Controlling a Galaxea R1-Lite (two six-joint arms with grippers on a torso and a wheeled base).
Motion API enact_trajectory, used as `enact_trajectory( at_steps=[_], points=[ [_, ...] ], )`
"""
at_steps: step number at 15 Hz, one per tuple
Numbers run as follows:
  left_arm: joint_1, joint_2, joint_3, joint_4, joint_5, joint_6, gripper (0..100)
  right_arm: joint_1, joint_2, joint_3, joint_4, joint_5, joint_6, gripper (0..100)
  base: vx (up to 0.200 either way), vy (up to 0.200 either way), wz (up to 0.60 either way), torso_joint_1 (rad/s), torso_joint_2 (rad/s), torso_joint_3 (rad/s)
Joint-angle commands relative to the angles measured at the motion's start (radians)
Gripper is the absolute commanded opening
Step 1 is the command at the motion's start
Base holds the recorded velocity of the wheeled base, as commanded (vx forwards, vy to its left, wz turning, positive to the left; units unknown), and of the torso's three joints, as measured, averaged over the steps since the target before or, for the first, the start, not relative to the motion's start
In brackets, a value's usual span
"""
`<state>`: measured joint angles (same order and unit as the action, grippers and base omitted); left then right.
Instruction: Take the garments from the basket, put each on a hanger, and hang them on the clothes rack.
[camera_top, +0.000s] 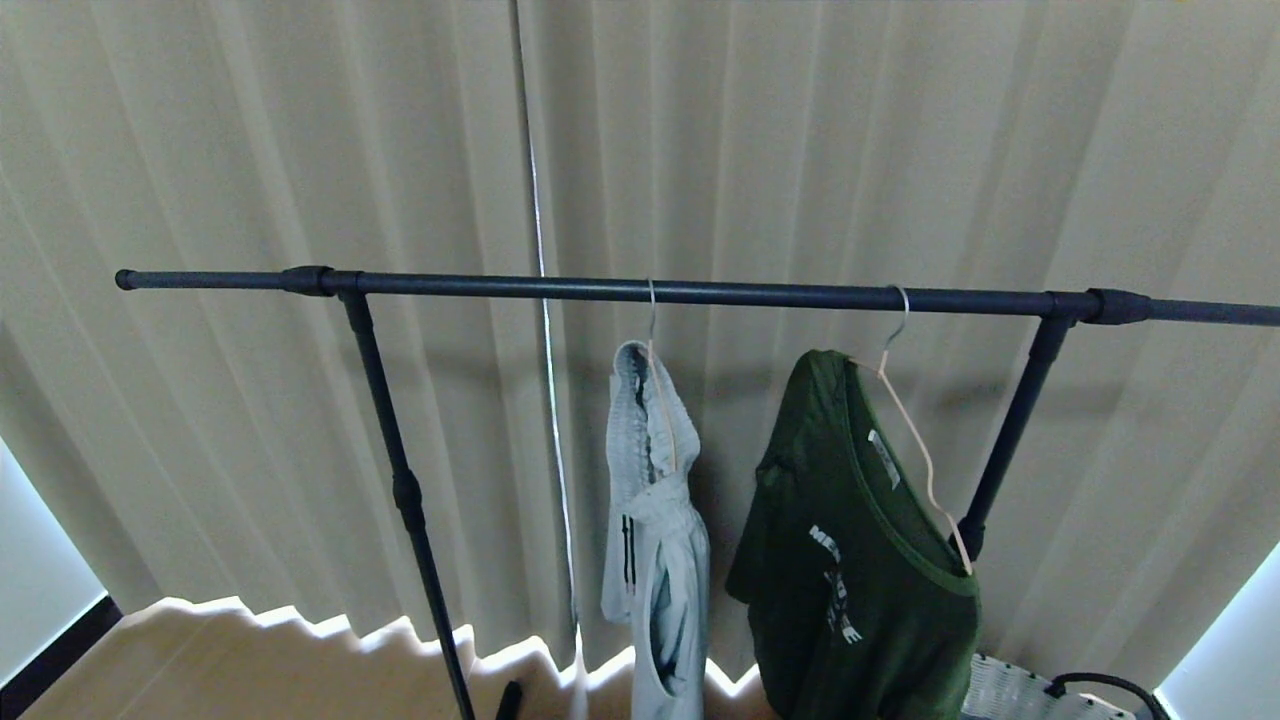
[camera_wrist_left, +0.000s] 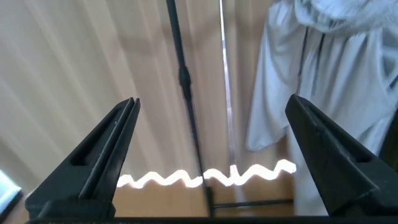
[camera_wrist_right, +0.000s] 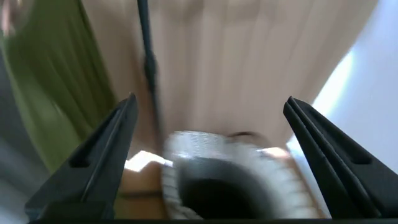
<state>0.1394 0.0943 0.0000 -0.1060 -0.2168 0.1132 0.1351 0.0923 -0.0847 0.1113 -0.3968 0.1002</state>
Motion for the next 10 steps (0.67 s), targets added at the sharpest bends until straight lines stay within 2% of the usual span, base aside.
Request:
enact_trajectory(
  at_steps=[1, 2, 4, 5, 6, 7, 8, 10],
  points=[
    [0.000, 0.002, 0.000, -0.001, 0.004, -0.001, 100, 0.000, 0.001, 0.046, -0.053, 0.004, 0.007, 100, 0.000, 0.000, 0.00, 0.000, 0.00, 0.000],
    [0.000, 0.002, 0.000, -0.001, 0.002, 0.000, 100, 0.000, 0.001, 0.057, -0.078, 0.013, 0.004, 100, 0.000, 0.000, 0.00, 0.000, 0.00, 0.000],
    [-0.018, 0.004, 0.000, 0.000, -0.015, 0.011, 100, 0.001, 0.001, 0.074, -0.119, 0.153, 0.006, 100, 0.000, 0.000, 0.00, 0.000, 0.00, 0.000],
    [-0.113, -0.005, 0.000, 0.002, -0.019, 0.033, 100, 0.001, 0.001, 0.080, -0.133, 0.223, -0.001, 100, 0.000, 0.000, 0.00, 0.000, 0.00, 0.000],
    [-0.165, -0.008, 0.000, 0.002, -0.019, 0.033, 100, 0.001, 0.001, 0.080, -0.130, 0.236, -0.004, 100, 0.000, 0.000, 0.00, 0.000, 0.00, 0.000],
    [-0.204, -0.011, 0.000, 0.003, -0.015, 0.036, 100, 0.001, 0.003, 0.075, -0.116, 0.234, -0.040, 100, 0.000, 0.000, 0.00, 0.000, 0.00, 0.000],
    [-0.195, -0.016, 0.000, 0.003, -0.013, 0.031, 100, 0.000, 0.003, 0.074, -0.116, 0.219, -0.094, 100, 0.000, 0.000, 0.00, 0.000, 0.00, 0.000],
    [-0.190, -0.022, 0.000, 0.002, 0.005, 0.019, 100, -0.031, 0.004, 0.072, -0.110, 0.145, -0.120, 100, 0.000, 0.000, 0.00, 0.000, 0.00, 0.000]
  ],
)
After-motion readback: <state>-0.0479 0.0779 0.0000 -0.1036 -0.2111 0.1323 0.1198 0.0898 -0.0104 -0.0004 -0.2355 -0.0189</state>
